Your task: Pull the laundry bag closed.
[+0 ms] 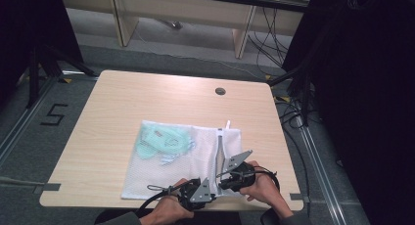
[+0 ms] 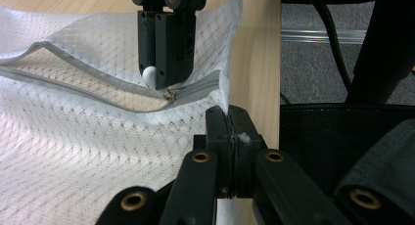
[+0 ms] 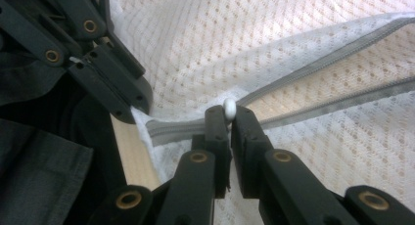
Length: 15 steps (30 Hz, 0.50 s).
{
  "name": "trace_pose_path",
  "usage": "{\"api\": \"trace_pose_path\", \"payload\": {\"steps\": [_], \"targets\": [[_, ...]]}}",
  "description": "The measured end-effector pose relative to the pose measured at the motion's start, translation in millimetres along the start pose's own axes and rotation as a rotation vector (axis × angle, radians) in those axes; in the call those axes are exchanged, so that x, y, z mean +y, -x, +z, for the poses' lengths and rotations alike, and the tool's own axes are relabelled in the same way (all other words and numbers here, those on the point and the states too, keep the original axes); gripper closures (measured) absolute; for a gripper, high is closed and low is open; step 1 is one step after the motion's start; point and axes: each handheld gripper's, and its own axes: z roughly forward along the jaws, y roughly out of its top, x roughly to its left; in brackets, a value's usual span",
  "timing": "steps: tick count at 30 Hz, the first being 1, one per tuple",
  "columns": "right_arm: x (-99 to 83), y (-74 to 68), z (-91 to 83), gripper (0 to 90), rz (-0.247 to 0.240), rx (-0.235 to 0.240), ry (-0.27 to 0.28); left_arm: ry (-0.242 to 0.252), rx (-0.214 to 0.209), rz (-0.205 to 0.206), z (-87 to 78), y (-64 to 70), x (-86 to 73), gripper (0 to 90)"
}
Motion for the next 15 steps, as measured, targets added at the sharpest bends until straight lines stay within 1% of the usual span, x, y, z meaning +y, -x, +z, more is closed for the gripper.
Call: {"api": "trace_pose_path", "payload": {"steps": [3,4,5,6,8,9,10,11,12,13,14,15], "targets": [[-0.2,2.6,0.6,86.4,-0.002,-0.006,0.004,0.003,0.004,-0.001,0.5,0.5,-0.3,88.9],[0.0,3.8,0.4,86.4,-0.006,-0.01,0.006,0.005,0.005,0.006,0.3,0.1,-0.1,88.9],[0.4,3.8,0.2,86.4,-0.002,-0.014,0.003,0.003,0.0,0.003,-0.1,0.0,0.0,88.8],[1.0,4.3,-0.1,86.4,-0.009,-0.015,0.002,0.007,0.003,0.002,0.1,0.1,0.1,88.8],[1.4,4.6,0.5,86.4,-0.006,-0.004,0.002,0.011,0.002,-0.015,0.3,0.9,0.1,88.8],[1.7,6.5,0.9,86.4,-0.028,-0.016,0.006,0.012,0.002,-0.014,0.3,0.9,0.1,88.8],[2.0,8.2,1.8,86.4,-0.042,-0.017,0.015,0.011,0.002,-0.014,0.3,0.9,0.2,88.8],[1.7,6.1,0.8,86.4,-0.001,-0.017,0.004,0.013,0.003,-0.013,0.5,1.0,0.1,88.8],[2.2,8.2,1.0,86.4,-0.026,-0.023,0.009,0.014,0.004,-0.013,0.4,1.2,0.1,88.8],[2.3,7.1,0.3,86.4,-0.003,-0.016,0.002,0.007,0.006,-0.003,-0.2,0.5,0.2,88.8],[2.7,7.5,0.3,86.4,-0.006,-0.018,0.003,0.006,0.005,-0.004,-0.6,0.4,0.3,88.8],[3.3,9.3,1.0,86.4,-0.029,-0.023,0.008,0.007,0.006,-0.003,-0.7,0.3,0.4,88.8]]}}
